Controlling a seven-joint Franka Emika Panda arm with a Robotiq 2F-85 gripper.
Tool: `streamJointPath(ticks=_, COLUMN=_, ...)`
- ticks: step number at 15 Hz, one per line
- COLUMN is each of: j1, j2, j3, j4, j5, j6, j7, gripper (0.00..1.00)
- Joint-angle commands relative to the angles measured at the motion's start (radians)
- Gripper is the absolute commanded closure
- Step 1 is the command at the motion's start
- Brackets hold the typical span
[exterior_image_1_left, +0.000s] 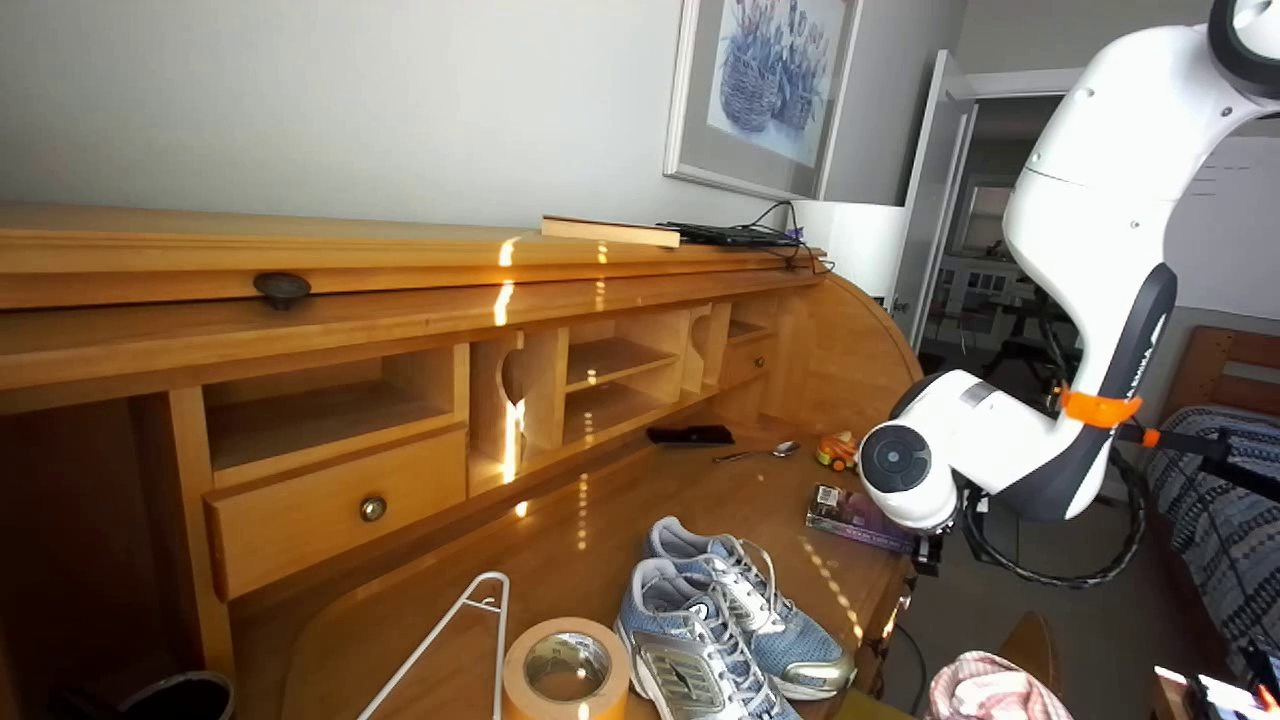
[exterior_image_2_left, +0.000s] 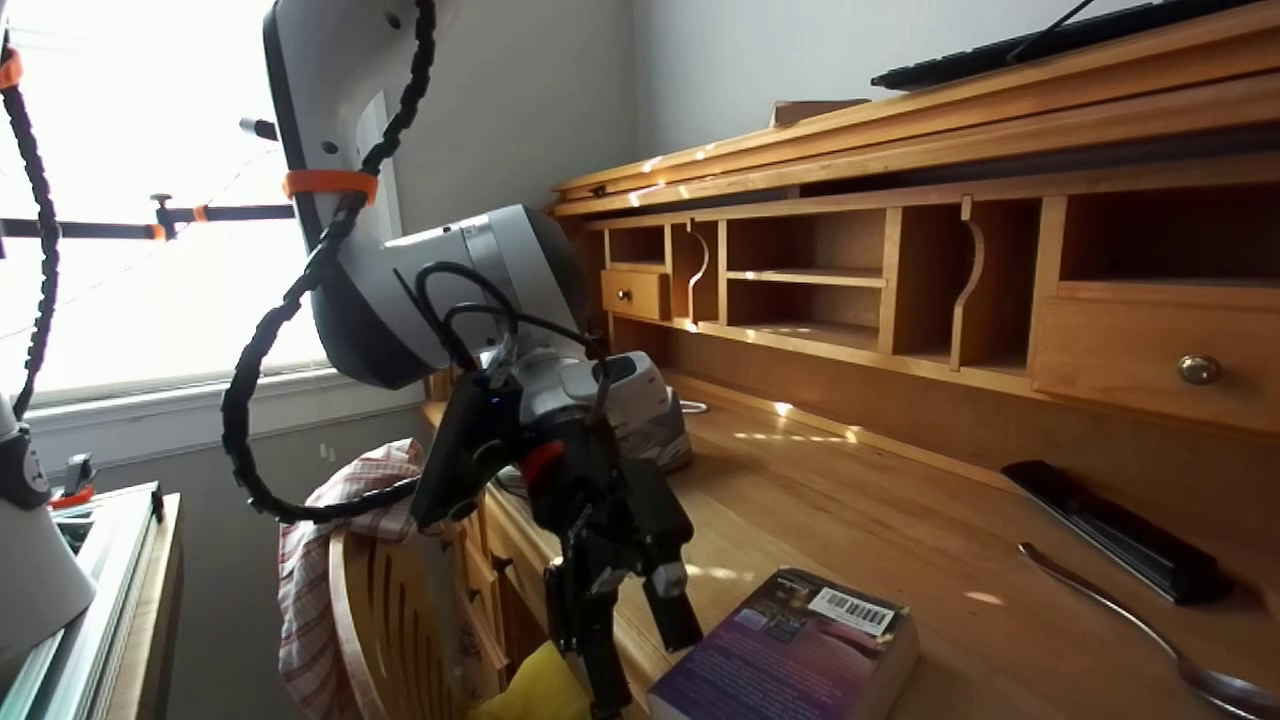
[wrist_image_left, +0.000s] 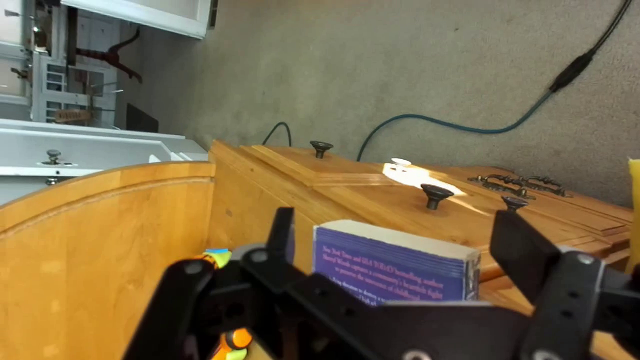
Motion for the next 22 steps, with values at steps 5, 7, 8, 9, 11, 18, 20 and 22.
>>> streamJointPath(ticks=5, j1=-0.045, j2=0.078, j3=0.051, j4=0.036, j5=-0.017, j6=-0.086, j7=0.105, gripper=0.00)
streamJointPath(ticks=7, j1=-0.047, j2=0.101, j3=0.057, j4=0.055, j5=-0.019, j6=-0.104, j7=0.119, gripper=0.00)
streamJointPath(ticks=8, j1=-0.050, j2=0.113, j3=0.061, j4=0.065, j5=-0.017, j6=-0.110, j7=0.124, gripper=0.00)
streamJointPath(ticks=9, j1=-0.052, j2=0.126, j3=0.064, j4=0.077, j5=-0.017, j6=-0.116, j7=0.127, gripper=0.00)
streamJointPath(ticks=11, j1=-0.056, j2=0.148, j3=0.069, j4=0.098, j5=-0.019, j6=-0.116, j7=0.126, gripper=0.00)
streamJointPath(ticks=18, j1=-0.060, j2=0.194, j3=0.077, j4=0.152, j5=-0.021, j6=-0.114, j7=0.124, gripper=0.00)
streamJointPath(ticks=20, j1=-0.061, j2=0.197, j3=0.078, j4=0.165, j5=-0.023, j6=-0.110, j7=0.125, gripper=0.00)
streamJointPath(ticks=22, j1=-0.059, j2=0.203, j3=0.080, j4=0.178, j5=-0.023, j6=-0.111, j7=0.125, gripper=0.00)
